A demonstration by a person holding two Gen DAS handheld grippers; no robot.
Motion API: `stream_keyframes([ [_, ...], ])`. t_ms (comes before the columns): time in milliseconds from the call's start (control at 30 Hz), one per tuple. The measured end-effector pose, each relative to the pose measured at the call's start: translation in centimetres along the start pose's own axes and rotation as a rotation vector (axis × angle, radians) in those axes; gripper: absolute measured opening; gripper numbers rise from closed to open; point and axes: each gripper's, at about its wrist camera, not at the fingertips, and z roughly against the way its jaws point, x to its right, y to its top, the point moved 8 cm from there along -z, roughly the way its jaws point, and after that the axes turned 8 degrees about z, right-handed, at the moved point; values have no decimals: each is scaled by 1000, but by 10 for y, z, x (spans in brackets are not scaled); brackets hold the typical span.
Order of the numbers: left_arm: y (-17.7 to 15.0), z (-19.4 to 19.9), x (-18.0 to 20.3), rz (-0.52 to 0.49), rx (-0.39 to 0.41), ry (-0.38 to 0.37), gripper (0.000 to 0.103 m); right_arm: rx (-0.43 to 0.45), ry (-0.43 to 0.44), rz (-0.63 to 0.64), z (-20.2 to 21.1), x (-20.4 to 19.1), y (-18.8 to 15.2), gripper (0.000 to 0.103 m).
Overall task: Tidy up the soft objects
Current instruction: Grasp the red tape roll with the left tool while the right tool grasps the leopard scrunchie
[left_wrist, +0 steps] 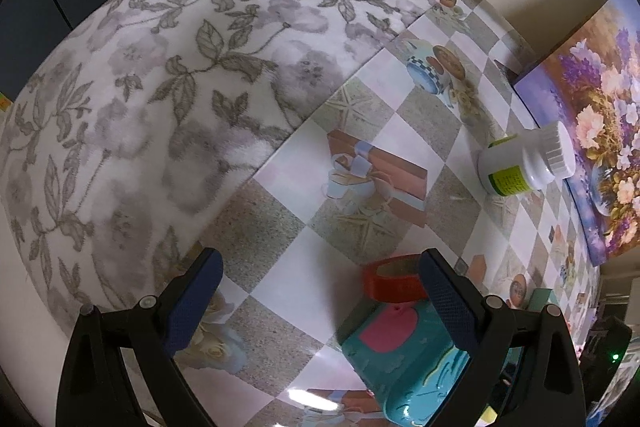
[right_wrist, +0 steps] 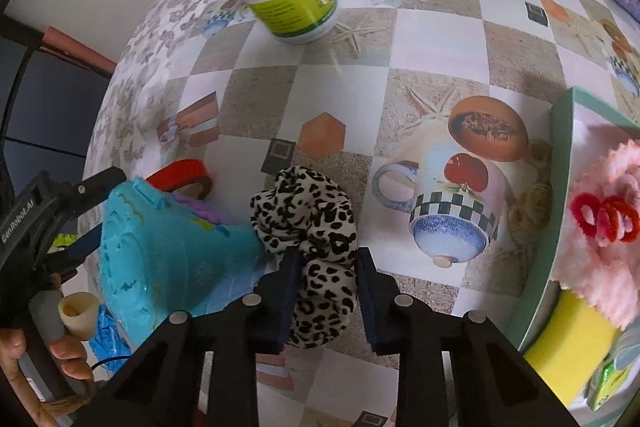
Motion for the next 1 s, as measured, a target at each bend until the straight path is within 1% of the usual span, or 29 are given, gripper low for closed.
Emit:
stream_keyframes([
  [167,-3,-5,6,22,-54,-66,98,5,-33,35,9,4,0,19],
  [333,-1,-10,16,25,-105,-143,98,3,-48,44,15,13,-2,18],
  [400,0,-14,18,18,-122,-149,98,4,-45,39,17,16,-2,18],
  [467,0,-20,20,14,-158,-155,98,6,-44,40,19,18,-1,18],
  [533,-2,-26,23,26,-207,-177,98,11,-41,42,21,18,2,18],
  [733,1,-34,27,21,-248,-163,98,26,-18,33,24,18,3,18],
  [800,0,-37,29,15,-267,-166,92,25,-19,36,24,19,1,18],
  [867,-2,-39,32,13,-280,-172,82,22,-18,36,25,22,-2,18],
  [933,-4,-42,34,13,-295,-178,79,19,-17,30,22,22,-2,18],
  [1000,-6,-43,36,15,-305,-187,72,18,-14,27,22,23,-2,18],
])
